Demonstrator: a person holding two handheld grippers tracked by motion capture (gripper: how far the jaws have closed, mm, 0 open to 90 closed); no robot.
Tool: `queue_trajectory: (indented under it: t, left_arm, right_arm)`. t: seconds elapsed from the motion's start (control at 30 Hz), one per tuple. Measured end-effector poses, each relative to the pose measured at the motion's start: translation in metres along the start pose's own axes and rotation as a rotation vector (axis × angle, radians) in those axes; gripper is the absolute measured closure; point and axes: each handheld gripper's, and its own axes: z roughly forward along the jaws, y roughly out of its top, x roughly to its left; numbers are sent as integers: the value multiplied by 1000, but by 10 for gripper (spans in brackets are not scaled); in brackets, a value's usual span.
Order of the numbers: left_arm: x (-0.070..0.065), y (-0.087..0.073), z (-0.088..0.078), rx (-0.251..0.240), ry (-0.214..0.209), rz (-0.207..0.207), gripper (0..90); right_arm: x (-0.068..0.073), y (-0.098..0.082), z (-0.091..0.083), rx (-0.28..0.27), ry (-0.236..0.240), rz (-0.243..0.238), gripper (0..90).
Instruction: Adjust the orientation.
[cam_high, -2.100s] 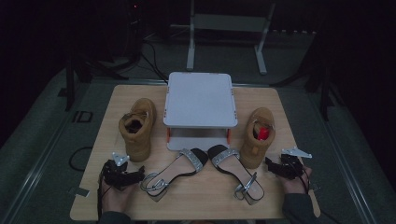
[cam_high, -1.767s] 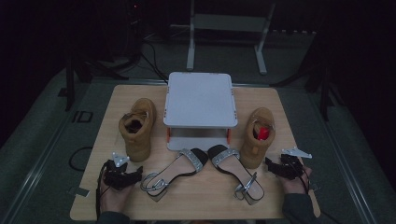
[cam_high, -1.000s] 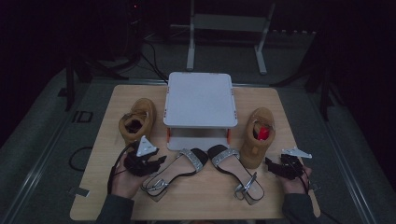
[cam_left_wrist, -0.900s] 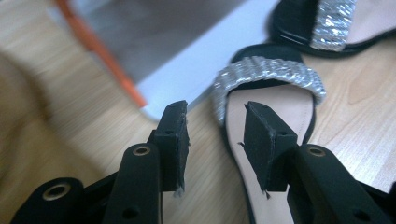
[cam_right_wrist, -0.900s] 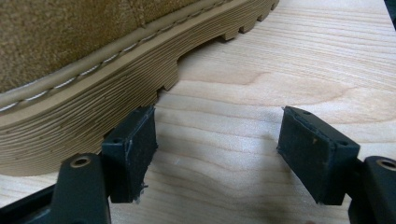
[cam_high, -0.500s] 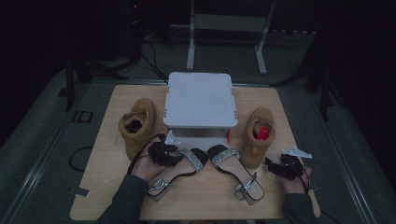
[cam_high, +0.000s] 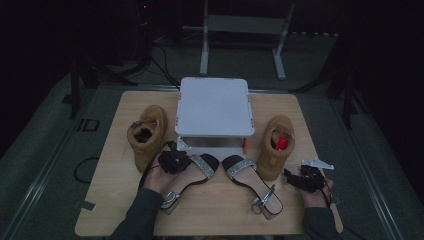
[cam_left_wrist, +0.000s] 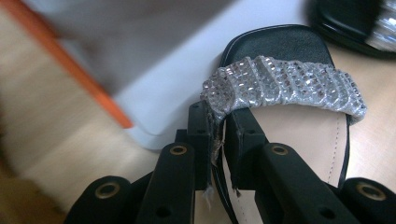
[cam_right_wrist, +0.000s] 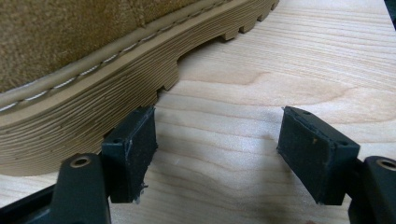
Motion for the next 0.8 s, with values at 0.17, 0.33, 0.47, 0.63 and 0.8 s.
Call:
queue_trajectory:
  t: [0.17, 0.33, 0.47, 0.63, 0.8]
  left_arm:
    - [-4, 2, 4, 2, 89, -15, 802]
    - [-6, -1, 0, 2, 126, -22, 596]
    - [-11, -8, -22, -45, 112, -31, 452]
    - [-17, -28, -58, -118, 32, -84, 386]
    - [-27, -49, -75, -122, -2, -125, 235]
  right_arm:
    - [0, 0, 0, 0, 0, 0, 278]
    - [0, 0, 0, 0, 0, 0, 278]
    - [0, 0, 0, 0, 1, 1, 278]
    - [0, 0, 0, 0, 0, -3, 278]
    - [0, 0, 0, 0, 0, -2, 278]
